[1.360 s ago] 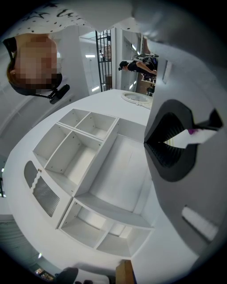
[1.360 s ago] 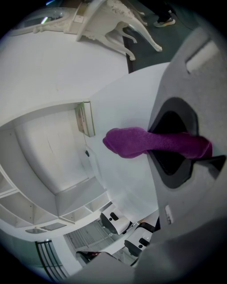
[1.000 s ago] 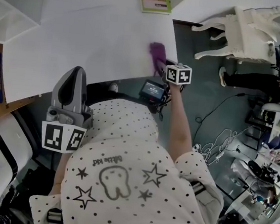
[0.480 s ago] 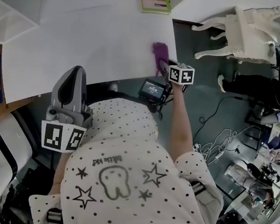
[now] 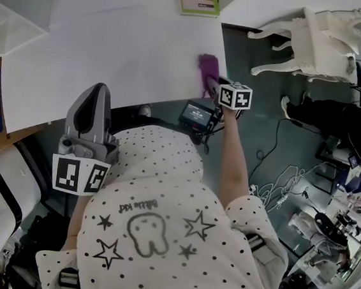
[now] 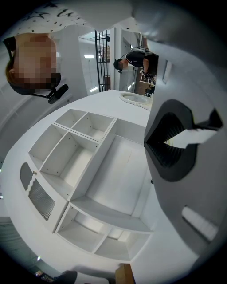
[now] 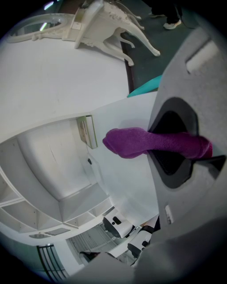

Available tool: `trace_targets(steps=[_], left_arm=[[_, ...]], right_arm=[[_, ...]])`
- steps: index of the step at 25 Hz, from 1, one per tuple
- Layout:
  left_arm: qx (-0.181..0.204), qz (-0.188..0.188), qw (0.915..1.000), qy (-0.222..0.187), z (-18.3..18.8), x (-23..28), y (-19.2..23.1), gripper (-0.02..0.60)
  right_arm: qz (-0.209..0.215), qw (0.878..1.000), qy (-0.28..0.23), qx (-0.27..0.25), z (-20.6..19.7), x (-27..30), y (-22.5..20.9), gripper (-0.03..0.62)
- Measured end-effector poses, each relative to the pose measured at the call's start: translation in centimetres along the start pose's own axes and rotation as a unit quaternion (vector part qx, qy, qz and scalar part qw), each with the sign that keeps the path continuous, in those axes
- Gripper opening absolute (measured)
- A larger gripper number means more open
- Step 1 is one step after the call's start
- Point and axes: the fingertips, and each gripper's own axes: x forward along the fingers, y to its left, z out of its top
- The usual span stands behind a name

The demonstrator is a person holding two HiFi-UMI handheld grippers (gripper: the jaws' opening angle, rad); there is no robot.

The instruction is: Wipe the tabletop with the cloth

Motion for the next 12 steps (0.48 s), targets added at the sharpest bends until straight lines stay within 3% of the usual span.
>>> trace_targets(steps=[12], left_arm=[[0.005, -0.004, 1.0, 0.005, -0.06, 0.71, -1.03, -0.005]], right_arm=[[0.001, 1.0, -0.006, 0.0, 0.12, -0.58, -0.94, 0.064]])
